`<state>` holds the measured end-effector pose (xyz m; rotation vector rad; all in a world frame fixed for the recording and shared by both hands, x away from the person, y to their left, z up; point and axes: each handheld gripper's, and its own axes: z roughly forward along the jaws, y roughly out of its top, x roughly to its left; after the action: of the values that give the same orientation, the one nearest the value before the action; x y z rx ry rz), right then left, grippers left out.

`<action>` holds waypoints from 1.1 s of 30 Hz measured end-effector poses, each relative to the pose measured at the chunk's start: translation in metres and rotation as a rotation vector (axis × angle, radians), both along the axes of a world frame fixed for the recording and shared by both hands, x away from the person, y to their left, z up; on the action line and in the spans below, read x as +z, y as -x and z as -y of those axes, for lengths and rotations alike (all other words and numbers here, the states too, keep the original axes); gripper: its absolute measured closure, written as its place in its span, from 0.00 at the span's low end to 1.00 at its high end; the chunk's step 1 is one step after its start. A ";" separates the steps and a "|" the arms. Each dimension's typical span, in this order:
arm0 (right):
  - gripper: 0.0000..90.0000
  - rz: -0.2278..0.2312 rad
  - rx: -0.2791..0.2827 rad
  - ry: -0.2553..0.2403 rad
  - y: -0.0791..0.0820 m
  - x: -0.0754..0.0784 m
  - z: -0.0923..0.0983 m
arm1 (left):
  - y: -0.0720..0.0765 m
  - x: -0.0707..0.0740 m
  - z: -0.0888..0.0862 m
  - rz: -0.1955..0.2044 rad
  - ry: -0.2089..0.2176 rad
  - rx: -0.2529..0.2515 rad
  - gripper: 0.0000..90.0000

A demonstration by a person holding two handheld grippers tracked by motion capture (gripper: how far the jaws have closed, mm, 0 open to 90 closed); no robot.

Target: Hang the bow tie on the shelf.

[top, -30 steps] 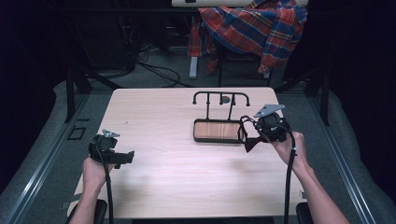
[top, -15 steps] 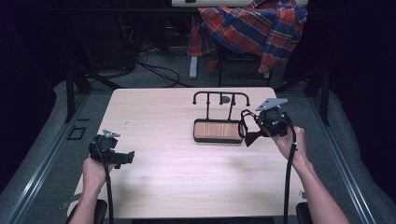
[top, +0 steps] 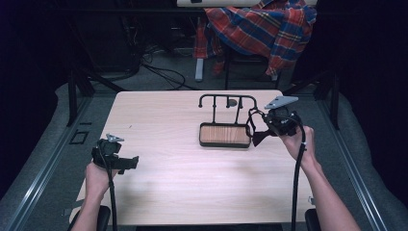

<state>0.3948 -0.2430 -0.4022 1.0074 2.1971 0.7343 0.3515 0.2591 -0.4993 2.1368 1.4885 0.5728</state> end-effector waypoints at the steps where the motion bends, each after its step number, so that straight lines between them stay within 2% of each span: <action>1: 0.99 0.000 0.000 0.000 0.000 0.000 0.000 | 0.000 0.000 0.000 0.000 0.000 0.000 0.01; 11: 0.99 0.019 -0.008 -0.020 -0.010 0.003 -0.003 | 0.000 -0.001 0.000 -0.001 -0.002 -0.002 0.01; 14: 0.99 0.026 -0.024 -0.037 -0.016 0.004 -0.002 | 0.000 -0.001 0.001 -0.003 -0.005 -0.004 0.01; 18: 0.99 0.024 -0.040 -0.034 -0.021 0.004 -0.001 | 0.000 -0.001 0.001 -0.004 -0.007 -0.006 0.01; 22: 0.99 0.021 -0.077 -0.060 -0.031 0.000 0.002 | 0.000 -0.001 0.001 -0.005 -0.007 -0.007 0.01; 33: 0.99 0.009 -0.131 -0.082 -0.047 -0.011 0.006 | 0.000 -0.001 0.001 -0.008 -0.007 -0.009 0.01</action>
<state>0.4417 -0.2492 -0.4135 1.1746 2.0859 0.7723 0.3520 0.2581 -0.5004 2.1519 1.4829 0.5682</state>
